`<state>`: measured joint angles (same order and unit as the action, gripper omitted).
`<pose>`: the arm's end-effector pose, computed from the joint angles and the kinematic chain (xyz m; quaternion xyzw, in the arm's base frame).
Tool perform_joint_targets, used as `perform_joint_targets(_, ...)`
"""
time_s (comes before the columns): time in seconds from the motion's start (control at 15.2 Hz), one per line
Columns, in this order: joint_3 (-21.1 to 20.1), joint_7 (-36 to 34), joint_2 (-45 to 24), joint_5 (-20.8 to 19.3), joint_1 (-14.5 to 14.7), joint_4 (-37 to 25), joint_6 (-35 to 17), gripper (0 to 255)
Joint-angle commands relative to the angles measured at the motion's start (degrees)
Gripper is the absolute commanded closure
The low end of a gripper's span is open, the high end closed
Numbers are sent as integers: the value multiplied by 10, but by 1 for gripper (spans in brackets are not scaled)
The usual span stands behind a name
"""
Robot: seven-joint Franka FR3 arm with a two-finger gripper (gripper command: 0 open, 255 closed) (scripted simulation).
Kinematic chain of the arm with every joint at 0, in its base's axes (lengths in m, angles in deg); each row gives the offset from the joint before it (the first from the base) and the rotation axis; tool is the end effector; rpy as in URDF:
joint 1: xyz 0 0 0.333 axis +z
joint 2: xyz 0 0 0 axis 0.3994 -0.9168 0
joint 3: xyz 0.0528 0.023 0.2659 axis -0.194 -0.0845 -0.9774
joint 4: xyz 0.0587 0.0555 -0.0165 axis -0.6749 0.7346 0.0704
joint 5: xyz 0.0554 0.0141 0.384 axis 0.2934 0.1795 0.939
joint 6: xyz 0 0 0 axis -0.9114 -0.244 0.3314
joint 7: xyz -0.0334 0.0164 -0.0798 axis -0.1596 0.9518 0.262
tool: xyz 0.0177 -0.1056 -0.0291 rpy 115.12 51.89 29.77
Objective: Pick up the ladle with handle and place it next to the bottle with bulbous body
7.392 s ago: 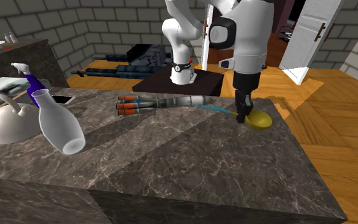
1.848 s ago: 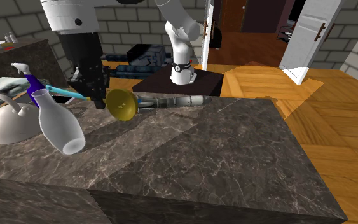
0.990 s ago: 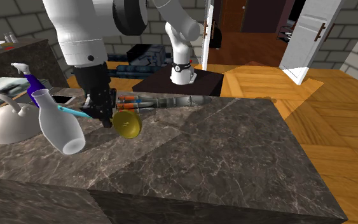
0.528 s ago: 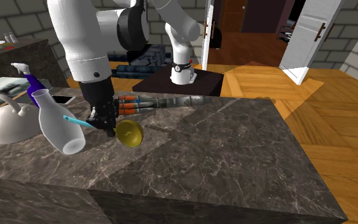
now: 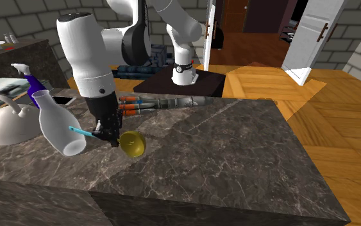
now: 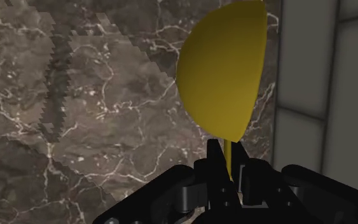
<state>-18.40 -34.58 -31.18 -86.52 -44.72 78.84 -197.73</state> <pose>0.6800 0.1189 0.2615 -0.8203 0.5650 -0.0113 0.0878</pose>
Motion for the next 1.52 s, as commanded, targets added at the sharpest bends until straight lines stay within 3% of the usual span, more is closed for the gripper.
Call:
perform_joint_targets(0.0,5,-3,-8,-5,3,5,-13,255)
perform_joint_targets(0.99,42,-16,-79,-40,27,3,-82,255)
perform_joint_targets(1.45,42,-16,-79,-40,27,3,-82,255)
